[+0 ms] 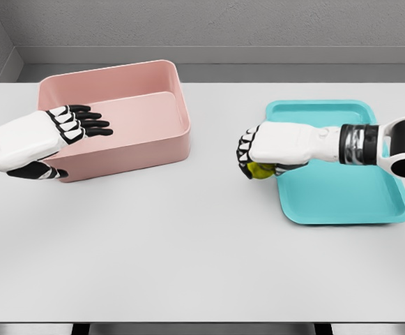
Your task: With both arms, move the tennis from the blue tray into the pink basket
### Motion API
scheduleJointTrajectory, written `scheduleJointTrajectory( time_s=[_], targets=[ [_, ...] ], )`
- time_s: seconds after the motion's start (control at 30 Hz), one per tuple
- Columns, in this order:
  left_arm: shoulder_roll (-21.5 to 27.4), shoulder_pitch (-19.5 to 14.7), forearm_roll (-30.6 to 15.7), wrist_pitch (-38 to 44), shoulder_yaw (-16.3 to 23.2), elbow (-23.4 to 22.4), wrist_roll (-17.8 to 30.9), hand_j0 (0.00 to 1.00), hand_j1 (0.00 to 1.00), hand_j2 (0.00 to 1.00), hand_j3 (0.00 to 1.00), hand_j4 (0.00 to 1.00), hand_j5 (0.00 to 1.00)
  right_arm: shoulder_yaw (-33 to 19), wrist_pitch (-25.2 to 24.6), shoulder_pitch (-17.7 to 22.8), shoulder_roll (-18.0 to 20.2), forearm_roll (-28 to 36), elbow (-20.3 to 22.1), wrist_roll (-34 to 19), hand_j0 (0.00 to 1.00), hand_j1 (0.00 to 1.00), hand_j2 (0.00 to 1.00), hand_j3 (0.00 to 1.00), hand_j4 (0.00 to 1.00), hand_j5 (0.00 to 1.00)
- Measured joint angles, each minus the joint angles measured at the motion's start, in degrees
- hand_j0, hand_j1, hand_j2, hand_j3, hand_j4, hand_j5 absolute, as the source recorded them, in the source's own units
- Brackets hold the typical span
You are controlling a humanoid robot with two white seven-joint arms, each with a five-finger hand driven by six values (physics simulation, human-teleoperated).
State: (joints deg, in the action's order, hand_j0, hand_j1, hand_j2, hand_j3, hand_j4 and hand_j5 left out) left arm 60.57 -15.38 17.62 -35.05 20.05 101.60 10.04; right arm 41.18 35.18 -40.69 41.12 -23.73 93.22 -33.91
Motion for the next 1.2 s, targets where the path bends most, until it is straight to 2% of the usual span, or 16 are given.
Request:
scheduleJointTrajectory(
  time_s=[0.47, 0.83, 1.2],
  targets=[
    [0.28, 0.0, 0.0, 0.0, 0.04, 0.0, -0.01, 1.0, 1.0, 1.0, 1.0, 1.0, 1.0, 2.97, 0.01, 0.53, -9.53, -5.0, 1.06, -0.94, 0.34, 0.34, 0.34, 0.34, 0.34, 0.34],
    [0.6, 0.0, 0.0, 0.0, 0.05, 0.11, 0.0, 1.0, 1.0, 1.0, 1.0, 1.0, 1.0, 5.56, 0.0, 1.41, -14.94, -7.99, -1.61, -1.01, 0.34, 0.34, 0.34, 0.34, 0.34, 0.34],
    [0.61, 0.0, 0.0, 0.0, 0.08, 0.1, -0.01, 1.0, 1.0, 1.0, 1.0, 1.0, 1.0, 7.69, -0.01, 1.41, -18.12, -9.43, -3.61, -1.14, 0.34, 0.34, 0.34, 0.34, 0.34, 0.34]
  ],
)
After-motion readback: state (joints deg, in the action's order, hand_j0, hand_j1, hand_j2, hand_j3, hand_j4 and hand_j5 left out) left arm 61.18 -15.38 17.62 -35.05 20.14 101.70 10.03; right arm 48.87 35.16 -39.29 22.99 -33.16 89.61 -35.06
